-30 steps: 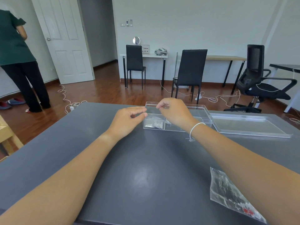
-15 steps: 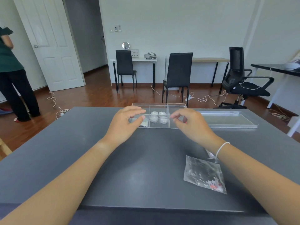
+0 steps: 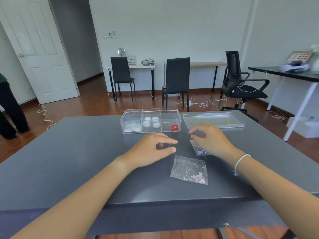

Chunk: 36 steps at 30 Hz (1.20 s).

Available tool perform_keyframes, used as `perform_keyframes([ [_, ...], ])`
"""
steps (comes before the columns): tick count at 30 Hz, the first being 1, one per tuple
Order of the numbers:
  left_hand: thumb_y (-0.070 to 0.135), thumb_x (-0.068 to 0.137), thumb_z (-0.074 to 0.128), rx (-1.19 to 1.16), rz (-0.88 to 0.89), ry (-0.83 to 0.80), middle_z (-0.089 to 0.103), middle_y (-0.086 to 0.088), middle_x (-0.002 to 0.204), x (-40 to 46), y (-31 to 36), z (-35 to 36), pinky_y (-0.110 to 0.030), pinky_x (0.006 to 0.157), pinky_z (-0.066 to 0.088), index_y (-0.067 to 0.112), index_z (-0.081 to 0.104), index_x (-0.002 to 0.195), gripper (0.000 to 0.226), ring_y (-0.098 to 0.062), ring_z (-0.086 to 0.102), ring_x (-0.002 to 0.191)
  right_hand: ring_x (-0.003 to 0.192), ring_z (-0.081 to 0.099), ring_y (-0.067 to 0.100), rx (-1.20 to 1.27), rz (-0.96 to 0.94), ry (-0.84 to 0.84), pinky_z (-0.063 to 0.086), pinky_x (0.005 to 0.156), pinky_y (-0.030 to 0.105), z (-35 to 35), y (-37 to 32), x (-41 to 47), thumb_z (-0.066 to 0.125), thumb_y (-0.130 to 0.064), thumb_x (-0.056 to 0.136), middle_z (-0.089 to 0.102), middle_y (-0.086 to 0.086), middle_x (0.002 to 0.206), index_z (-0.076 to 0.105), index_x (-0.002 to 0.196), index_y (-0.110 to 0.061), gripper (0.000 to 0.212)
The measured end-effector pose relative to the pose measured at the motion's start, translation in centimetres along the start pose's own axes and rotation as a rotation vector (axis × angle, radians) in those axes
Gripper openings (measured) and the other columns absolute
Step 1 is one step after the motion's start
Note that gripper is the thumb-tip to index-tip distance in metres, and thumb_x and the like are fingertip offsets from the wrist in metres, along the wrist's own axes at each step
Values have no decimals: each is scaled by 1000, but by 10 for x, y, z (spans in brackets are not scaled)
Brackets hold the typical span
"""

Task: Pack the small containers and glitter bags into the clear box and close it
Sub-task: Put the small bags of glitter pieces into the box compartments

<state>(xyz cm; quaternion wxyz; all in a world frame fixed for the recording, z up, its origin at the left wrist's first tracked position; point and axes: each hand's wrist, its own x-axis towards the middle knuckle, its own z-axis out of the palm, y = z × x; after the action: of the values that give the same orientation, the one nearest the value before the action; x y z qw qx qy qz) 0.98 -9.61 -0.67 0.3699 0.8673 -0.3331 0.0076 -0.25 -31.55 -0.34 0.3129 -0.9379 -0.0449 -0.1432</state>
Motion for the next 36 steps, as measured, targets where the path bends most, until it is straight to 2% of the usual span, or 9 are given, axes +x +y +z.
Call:
perform_keyframes([
  [6, 48, 78, 62, 125, 0, -171, 52, 27, 99, -1, 10, 11, -20, 84, 40, 40, 58, 117, 40, 0, 49, 92, 115, 48, 22, -67, 51, -52, 37, 102, 45, -6, 12, -14, 55, -24, 84, 57, -4, 119, 65, 103, -28, 22],
  [11, 53, 75, 63, 176, -18, -206, 46, 30, 94, 0, 14, 13, -14, 78, 33, 40, 56, 119, 47, 8, 42, 93, 119, 40, 24, -189, 73, -70, 31, 103, 43, -6, 18, -18, 55, -36, 84, 54, -4, 126, 60, 113, -33, 29],
  [17, 46, 74, 68, 121, -29, -187, 50, 19, 90, 0, 15, 15, -14, 73, 34, 38, 64, 108, 35, 4, 47, 83, 123, 37, 23, -173, 91, -65, 28, 104, 43, -4, 18, -17, 57, -40, 83, 51, -4, 128, 58, 115, -35, 33],
  [19, 41, 74, 70, 74, -43, -173, 50, 18, 88, 0, 15, 15, -11, 72, 36, 38, 66, 104, 30, 2, 49, 80, 121, 39, 22, -140, 96, -62, 29, 104, 42, -5, 19, -16, 59, -39, 83, 52, -4, 122, 58, 115, -35, 33],
  [22, 32, 76, 70, 19, -53, -139, 50, 15, 84, 0, 15, 15, -5, 69, 37, 37, 68, 96, 21, 0, 49, 76, 107, 49, 20, -48, 79, -37, 35, 103, 42, -4, 22, -16, 64, -31, 81, 50, -8, 101, 61, 111, -31, 29],
  [26, 23, 79, 68, -3, -46, -106, 51, 12, 81, 1, 15, 15, -4, 66, 39, 30, 70, 89, 13, 1, 50, 67, 74, 49, 10, 64, 47, 20, 42, 83, 27, -3, 25, -14, 65, -16, 82, 42, -15, 82, 64, 106, -24, 25],
  [31, 20, 79, 68, -25, -54, -85, 55, 11, 79, 4, 14, 13, -7, 63, 41, 29, 70, 81, 10, 4, 50, 61, 68, 45, 3, 99, 26, 32, 39, 72, 18, 1, 24, -8, 61, -7, 84, 44, -9, 84, 66, 104, -21, 25],
  [34, 18, 78, 68, -62, -62, -61, 59, 13, 75, 7, 14, 11, -6, 60, 42, 30, 68, 74, 14, 3, 51, 60, 67, 45, 3, 146, 34, 38, 38, 59, 5, 1, 22, -5, 59, -4, 85, 45, -3, 87, 66, 103, -19, 25],
  [36, 16, 78, 68, -95, -73, -51, 62, 14, 71, 8, 15, 8, -4, 59, 41, 32, 67, 70, 17, 5, 52, 58, 66, 45, 4, 201, 43, 55, 38, 58, -1, 1, 20, -3, 60, -2, 83, 45, -4, 84, 66, 102, -17, 25],
])
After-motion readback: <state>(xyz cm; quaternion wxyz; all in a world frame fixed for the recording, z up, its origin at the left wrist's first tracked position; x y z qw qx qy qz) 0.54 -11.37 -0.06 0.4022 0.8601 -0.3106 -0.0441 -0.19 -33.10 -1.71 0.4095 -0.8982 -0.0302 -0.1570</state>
